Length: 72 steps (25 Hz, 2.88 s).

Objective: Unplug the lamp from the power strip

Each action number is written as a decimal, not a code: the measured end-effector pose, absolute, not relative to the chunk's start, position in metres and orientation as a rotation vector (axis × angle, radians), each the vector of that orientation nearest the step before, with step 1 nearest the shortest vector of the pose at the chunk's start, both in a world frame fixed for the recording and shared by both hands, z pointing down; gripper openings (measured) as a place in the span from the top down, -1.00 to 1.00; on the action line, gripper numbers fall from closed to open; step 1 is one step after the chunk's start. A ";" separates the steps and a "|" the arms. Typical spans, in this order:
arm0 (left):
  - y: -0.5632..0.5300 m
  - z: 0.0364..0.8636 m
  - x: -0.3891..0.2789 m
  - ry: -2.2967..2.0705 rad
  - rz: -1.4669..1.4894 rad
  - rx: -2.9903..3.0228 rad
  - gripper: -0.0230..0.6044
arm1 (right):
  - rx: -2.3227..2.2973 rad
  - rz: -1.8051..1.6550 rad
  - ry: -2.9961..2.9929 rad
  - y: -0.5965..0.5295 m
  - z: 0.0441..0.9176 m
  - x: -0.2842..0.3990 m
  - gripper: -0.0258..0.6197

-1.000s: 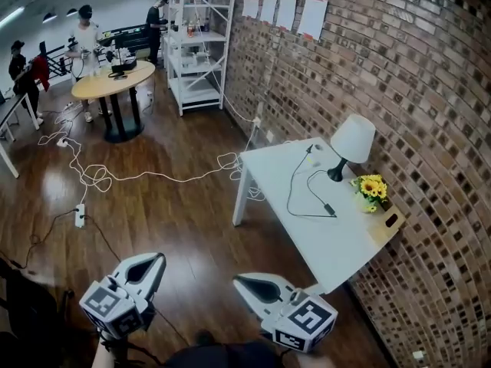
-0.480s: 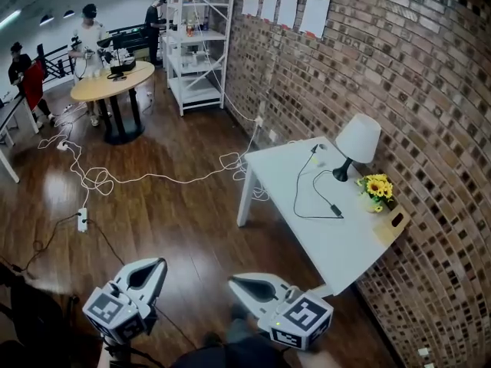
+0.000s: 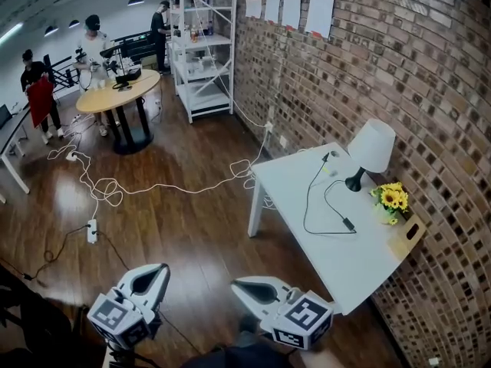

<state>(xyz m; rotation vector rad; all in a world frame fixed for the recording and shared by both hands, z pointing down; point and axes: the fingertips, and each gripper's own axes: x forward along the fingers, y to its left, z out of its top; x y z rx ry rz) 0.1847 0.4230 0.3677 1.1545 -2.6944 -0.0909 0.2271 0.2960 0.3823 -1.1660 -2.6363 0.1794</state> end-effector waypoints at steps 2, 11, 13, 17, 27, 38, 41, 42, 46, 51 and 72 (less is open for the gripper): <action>0.411 0.363 0.170 -2.700 -0.080 1.157 0.89 | -1.176 0.184 -2.630 0.287 0.382 0.214 0.91; 0.383 0.372 0.111 -2.730 0.038 1.129 0.89 | -1.265 0.158 -2.590 0.260 0.385 0.161 0.91; 0.366 0.365 0.104 -2.704 0.005 1.121 0.89 | -1.276 0.168 -2.583 0.250 0.387 0.150 0.91; 0.344 0.365 0.083 -2.713 0.074 1.118 0.88 | -1.296 0.195 -2.575 0.226 0.388 0.130 0.91; 0.285 0.357 0.057 -2.684 0.098 1.120 0.88 | -1.343 0.267 -2.577 0.187 0.391 0.099 0.91; 0.316 0.366 0.027 -2.708 0.088 1.092 0.88 | -1.397 0.232 -2.516 0.219 0.397 0.076 0.91; 0.324 0.364 0.014 -2.712 0.023 1.100 0.88 | -1.389 0.198 -2.521 0.230 0.396 0.060 0.91; 0.324 0.361 0.010 -2.698 -0.013 1.106 0.88 | -1.384 0.188 -2.522 0.235 0.396 0.054 0.91; 0.348 0.371 -0.021 -2.705 -0.022 1.152 0.88 | -1.359 0.150 -2.523 0.259 0.397 0.030 0.91; 0.376 0.371 -0.063 -2.703 -0.025 1.225 0.89 | -1.311 0.122 -2.551 0.288 0.388 -0.006 0.91; 0.389 0.378 -0.145 -2.532 -0.207 1.495 0.89 | -0.950 0.004 -2.677 0.313 0.385 -0.075 0.91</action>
